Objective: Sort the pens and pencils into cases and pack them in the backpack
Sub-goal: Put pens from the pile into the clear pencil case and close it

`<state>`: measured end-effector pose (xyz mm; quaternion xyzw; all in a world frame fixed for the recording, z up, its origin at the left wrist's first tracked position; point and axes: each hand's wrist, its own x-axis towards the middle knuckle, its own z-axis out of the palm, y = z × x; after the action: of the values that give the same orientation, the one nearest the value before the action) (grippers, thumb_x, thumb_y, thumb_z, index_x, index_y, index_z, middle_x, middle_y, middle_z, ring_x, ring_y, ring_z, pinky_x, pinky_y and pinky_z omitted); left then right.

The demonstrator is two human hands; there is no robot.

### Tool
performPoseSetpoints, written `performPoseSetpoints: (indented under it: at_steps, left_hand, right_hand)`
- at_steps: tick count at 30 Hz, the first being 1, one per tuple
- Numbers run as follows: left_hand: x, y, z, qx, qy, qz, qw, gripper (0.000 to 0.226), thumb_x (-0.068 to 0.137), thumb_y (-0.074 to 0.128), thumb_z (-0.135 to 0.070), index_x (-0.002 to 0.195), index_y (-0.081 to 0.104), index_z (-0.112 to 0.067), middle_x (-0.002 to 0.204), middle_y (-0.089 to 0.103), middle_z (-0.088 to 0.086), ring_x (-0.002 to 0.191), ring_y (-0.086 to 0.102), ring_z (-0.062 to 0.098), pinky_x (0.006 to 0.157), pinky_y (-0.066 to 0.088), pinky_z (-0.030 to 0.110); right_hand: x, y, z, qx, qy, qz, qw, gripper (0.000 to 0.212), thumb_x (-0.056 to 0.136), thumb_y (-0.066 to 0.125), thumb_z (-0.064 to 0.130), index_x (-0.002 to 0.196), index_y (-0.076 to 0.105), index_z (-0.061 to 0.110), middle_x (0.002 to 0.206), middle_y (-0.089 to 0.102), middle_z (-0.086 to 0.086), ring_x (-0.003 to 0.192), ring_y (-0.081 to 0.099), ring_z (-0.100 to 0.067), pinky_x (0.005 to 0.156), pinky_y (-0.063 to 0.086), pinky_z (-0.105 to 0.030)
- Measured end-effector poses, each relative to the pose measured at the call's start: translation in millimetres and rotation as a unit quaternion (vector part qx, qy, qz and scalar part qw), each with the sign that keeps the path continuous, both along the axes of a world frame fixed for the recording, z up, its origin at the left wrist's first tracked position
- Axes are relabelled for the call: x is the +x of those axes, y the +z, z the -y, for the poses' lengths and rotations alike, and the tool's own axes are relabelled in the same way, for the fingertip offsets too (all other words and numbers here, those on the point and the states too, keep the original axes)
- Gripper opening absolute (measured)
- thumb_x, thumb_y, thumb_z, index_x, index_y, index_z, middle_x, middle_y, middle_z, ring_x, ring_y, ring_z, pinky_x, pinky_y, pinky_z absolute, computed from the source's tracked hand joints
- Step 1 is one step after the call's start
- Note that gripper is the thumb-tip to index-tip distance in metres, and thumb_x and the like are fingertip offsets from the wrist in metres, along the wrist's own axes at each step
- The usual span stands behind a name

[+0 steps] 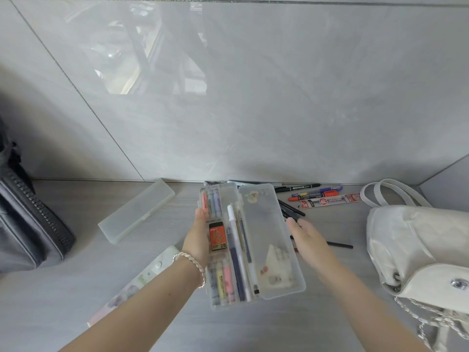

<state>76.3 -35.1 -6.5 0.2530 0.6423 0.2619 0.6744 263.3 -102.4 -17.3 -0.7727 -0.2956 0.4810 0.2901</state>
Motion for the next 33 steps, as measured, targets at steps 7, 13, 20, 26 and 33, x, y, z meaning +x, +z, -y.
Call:
performPoseSetpoints:
  at_steps: [7,13,20,26,33]
  left_hand:
    - [-3,-3,-5,-0.030,-0.004,0.062,0.998,0.066,0.095,0.019,-0.057,0.128,0.052,-0.012,0.109,0.067,0.016,0.079,0.066,0.025,0.048,0.057,0.031]
    - [-1,9,0,0.014,-0.093,0.187,0.978,0.064,0.085,0.030,-0.065,0.103,0.065,-0.015,0.091,0.076,0.007,0.086,0.071,0.024,0.079,0.052,0.040]
    - [-4,0,13,0.054,-0.077,0.100,0.991,0.033,0.087,0.058,-0.023,0.111,0.059,0.000,0.103,0.069,0.016,0.082,0.068,0.025,0.064,0.061,0.029]
    - [-2,2,13,0.091,-0.129,0.028,0.987,0.026,0.090,0.054,-0.024,0.105,0.063,-0.005,0.081,0.072,0.002,0.075,0.067,0.018,0.081,0.057,0.040]
    - [13,13,15,0.022,-0.087,0.013,0.996,0.098,0.052,0.072,-0.069,0.127,0.041,-0.014,0.114,0.063,0.007,0.096,0.065,0.021,0.090,0.053,0.047]
  right_hand:
    - [-21,32,9,0.107,0.088,-0.116,0.984,0.035,0.085,0.037,0.057,0.096,0.067,0.045,0.119,0.066,0.007,0.113,0.059,-0.011,0.105,0.041,-0.037]
    - [-62,28,21,0.151,0.245,-0.002,0.958,0.055,0.086,0.060,0.039,0.119,0.026,0.066,0.134,0.035,0.015,0.124,0.031,0.009,0.098,0.025,-0.007]
    - [-58,14,22,0.116,0.072,-0.114,0.984,0.081,0.079,0.071,0.028,0.140,0.018,0.033,0.118,0.058,0.010,0.105,0.060,-0.004,0.086,0.049,-0.018]
    - [-45,12,18,0.104,0.065,-0.081,0.989,0.033,0.075,0.074,0.024,0.104,0.060,0.026,0.100,0.068,0.007,0.095,0.064,-0.011,0.080,0.055,-0.026]
    - [-72,22,20,0.178,0.168,0.166,0.955,0.041,0.079,0.063,0.043,0.115,0.047,0.031,0.107,0.056,0.014,0.097,0.052,-0.003,0.082,0.044,-0.020]
